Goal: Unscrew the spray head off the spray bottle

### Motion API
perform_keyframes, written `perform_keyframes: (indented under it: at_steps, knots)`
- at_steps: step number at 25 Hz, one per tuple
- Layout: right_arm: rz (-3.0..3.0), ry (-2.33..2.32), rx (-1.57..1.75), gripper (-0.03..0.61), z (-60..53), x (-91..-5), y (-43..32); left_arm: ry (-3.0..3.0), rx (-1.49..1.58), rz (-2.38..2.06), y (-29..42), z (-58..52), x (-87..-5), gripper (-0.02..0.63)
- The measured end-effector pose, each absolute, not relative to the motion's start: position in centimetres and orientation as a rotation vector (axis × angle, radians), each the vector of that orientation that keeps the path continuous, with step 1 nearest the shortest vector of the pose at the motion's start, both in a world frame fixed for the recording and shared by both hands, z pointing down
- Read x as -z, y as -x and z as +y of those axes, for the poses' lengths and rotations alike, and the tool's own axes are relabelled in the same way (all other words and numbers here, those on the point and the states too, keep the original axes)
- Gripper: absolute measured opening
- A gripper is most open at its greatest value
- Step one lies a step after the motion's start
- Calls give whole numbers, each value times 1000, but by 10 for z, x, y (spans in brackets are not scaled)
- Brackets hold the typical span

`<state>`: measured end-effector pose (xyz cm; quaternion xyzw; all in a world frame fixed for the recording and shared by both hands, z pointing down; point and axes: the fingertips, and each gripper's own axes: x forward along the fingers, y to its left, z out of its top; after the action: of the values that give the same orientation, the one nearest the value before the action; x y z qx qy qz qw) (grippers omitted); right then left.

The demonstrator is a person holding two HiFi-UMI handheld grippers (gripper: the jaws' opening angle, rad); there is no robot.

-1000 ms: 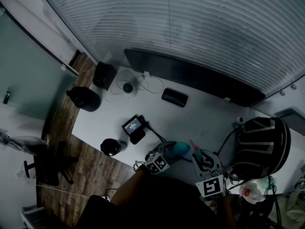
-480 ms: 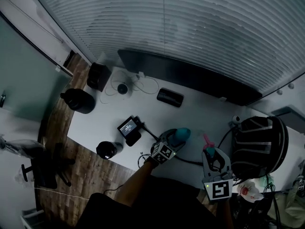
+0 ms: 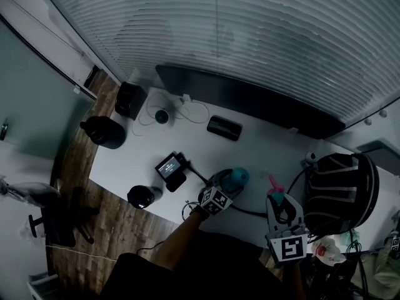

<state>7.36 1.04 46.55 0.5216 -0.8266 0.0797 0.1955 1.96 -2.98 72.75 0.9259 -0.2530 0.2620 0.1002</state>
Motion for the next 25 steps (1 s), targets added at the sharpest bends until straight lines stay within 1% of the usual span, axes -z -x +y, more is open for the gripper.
perform_keyframes:
  at_steps: [8,15,21,25]
  knots:
    - [-2359,-1517,-410,112,16,-480,-91,-2804,-735,-703,-15,-19,-707,353]
    - [-2531,-1566,-577,112,18,-481,-94,-2781,-680,-801,27,-10,-677,353]
    - [-2668,-1637,-962,112,15,-494,-98,-2766,-475,-954,63,10,-620,352]
    - [-2722,-1635,-1017,112,20,-494,-92,-2748,-277,-932,73,30,-582,346]
